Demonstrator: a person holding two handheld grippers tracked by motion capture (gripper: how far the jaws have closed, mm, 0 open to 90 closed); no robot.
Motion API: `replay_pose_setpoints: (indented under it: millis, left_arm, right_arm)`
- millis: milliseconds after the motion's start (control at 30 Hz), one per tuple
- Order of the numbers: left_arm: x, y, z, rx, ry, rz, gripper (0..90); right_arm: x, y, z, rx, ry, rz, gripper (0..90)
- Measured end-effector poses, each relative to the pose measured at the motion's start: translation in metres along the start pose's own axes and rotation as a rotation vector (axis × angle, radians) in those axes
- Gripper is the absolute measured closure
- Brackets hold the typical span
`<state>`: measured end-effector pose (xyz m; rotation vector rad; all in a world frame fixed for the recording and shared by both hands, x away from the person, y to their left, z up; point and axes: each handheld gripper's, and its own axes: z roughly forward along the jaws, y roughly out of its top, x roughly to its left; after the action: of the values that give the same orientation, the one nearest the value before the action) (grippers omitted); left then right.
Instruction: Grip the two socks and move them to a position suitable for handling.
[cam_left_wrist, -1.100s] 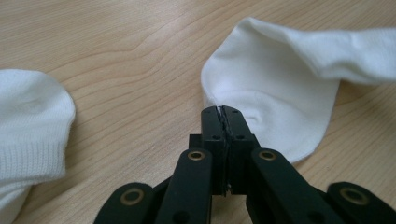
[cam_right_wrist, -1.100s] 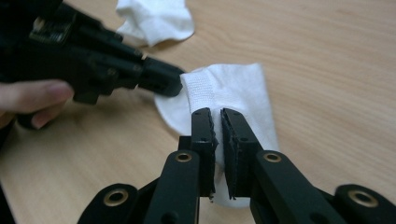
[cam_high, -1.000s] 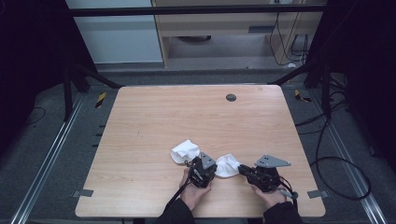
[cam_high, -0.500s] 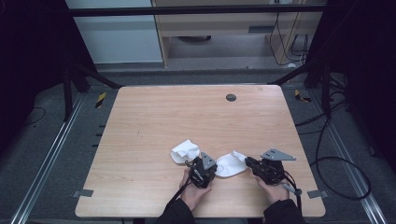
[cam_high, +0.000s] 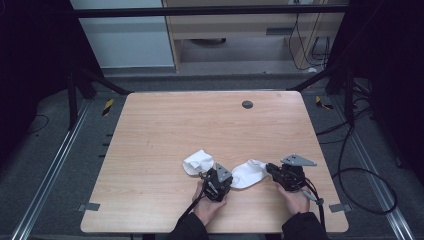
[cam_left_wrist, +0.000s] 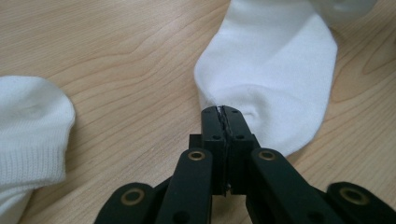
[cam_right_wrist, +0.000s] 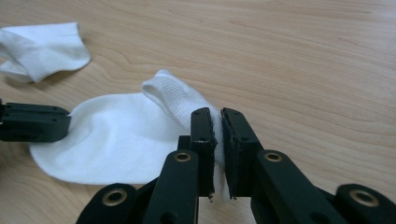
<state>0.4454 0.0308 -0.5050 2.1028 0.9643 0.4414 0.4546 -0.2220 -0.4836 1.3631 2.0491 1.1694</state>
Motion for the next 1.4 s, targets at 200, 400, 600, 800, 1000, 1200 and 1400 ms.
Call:
replay_pose_setpoints:
  millis: [200,400,600,800,1000,1200,1400]
  left_arm:
    - [0.000,0.000,0.000,0.001,0.001,0.001,88.4]
    - [-0.001,0.001,0.001,-0.002,-0.002,0.005,88.5]
    - [-0.003,0.002,0.002,-0.001,-0.007,0.008,88.4]
    - [-0.004,0.002,0.002,-0.008,-0.008,0.009,87.9]
    - [-0.002,0.003,-0.001,-0.032,-0.016,0.013,79.8]
    - [0.002,0.008,-0.015,-0.077,-0.022,0.021,65.0]
    - [0.017,0.017,-0.043,-0.111,-0.016,0.034,58.3]
  right_arm:
    - [-0.004,0.001,0.001,0.000,-0.032,0.003,82.6]
    - [-0.011,0.000,0.000,0.012,-0.066,0.022,81.3]
    - [-0.015,-0.001,-0.001,0.019,-0.108,0.013,80.4]
    - [-0.019,-0.003,-0.003,0.020,-0.149,0.014,78.1]
    - [-0.021,-0.002,-0.007,-0.006,-0.168,0.018,75.6]
    - [-0.024,0.000,-0.014,-0.062,-0.151,0.015,71.0]
    - [-0.020,0.003,-0.020,-0.093,-0.138,0.008,66.3]
